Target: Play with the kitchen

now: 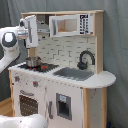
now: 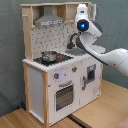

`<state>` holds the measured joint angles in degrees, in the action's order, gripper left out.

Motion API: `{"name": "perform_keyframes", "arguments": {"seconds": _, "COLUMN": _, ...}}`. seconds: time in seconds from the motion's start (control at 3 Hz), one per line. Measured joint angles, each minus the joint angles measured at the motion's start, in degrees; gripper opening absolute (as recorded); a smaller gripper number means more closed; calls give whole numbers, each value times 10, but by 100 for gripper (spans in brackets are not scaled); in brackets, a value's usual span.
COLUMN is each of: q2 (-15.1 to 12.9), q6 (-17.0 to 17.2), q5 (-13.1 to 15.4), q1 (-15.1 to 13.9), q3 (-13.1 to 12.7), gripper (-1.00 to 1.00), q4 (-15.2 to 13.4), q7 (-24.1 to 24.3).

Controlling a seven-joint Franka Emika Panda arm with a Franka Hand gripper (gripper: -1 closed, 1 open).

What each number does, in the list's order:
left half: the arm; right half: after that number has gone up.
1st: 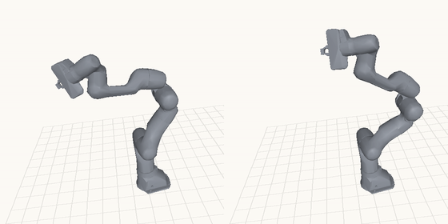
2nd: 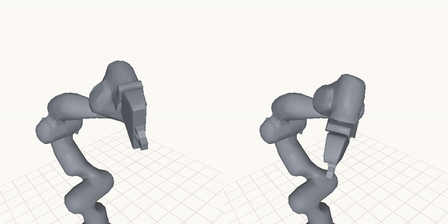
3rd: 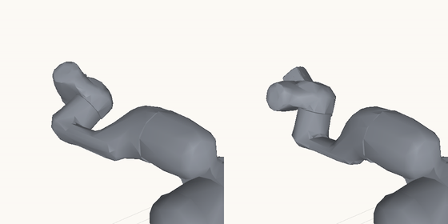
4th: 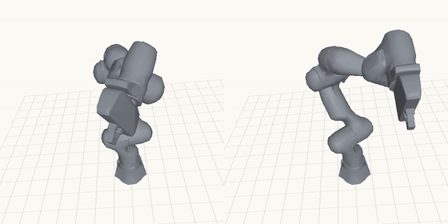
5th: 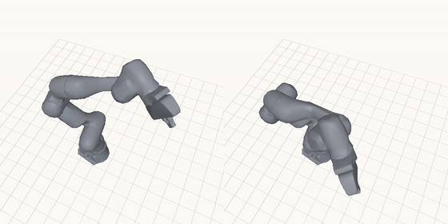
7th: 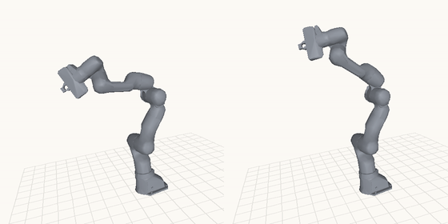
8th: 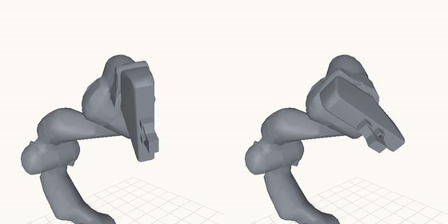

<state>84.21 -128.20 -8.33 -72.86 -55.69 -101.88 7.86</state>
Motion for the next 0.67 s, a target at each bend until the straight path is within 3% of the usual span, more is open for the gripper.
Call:
{"name": "perform_keyframes", "arguments": {"seconds": 0.33, "q2": 0, "q6": -20, "q5": 0, "q1": 9, "q3": -21, "gripper": 100, "q4": 40, "q7": -37}}
{"name": "perform_keyframes", "arguments": {"seconds": 0.67, "q2": 1, "q6": -29, "q5": 1, "q1": 16, "q3": -18, "gripper": 100, "q4": 41, "q7": -95}}
